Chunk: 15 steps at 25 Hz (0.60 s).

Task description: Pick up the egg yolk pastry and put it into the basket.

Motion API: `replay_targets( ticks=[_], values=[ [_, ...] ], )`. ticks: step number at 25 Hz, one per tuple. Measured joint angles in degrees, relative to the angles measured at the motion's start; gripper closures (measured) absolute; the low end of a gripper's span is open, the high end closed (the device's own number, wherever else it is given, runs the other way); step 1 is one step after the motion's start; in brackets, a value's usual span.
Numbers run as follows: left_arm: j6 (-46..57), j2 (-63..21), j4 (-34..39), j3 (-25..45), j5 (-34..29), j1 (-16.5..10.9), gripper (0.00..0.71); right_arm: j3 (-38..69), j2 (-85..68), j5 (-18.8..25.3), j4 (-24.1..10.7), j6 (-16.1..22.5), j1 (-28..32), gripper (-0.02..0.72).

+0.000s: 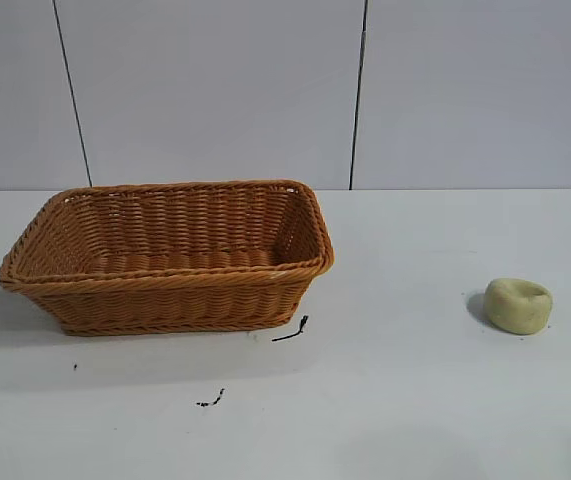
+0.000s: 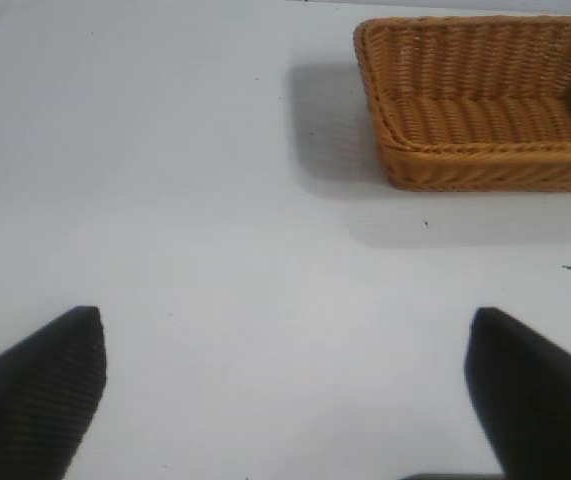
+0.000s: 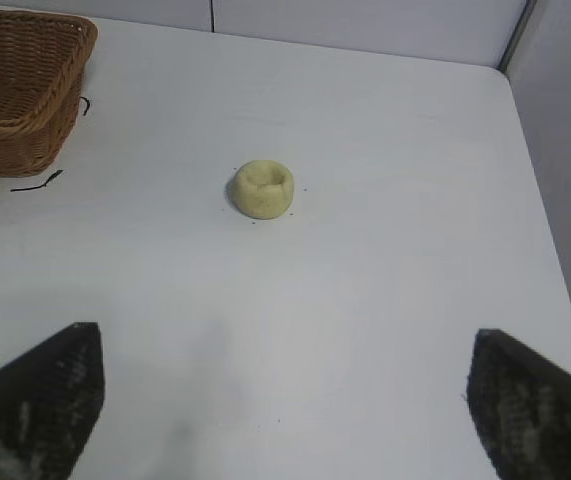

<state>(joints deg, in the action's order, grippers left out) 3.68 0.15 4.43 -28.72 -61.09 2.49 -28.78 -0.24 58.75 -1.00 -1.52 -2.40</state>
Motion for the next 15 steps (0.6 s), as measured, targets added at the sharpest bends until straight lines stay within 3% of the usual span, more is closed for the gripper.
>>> replay_targets(
  ticks=[11, 15],
  values=[
    [0.00, 0.00, 0.00, 0.00, 0.00, 0.00, 0.014, -0.07, 0.07, -0.52, 0.00, 0.00, 0.00, 0.019],
    [0.00, 0.00, 0.00, 0.00, 0.00, 0.00, 0.014, -3.57, 7.54, -1.41, 0.00, 0.92, 0.00, 0.019]
  ],
)
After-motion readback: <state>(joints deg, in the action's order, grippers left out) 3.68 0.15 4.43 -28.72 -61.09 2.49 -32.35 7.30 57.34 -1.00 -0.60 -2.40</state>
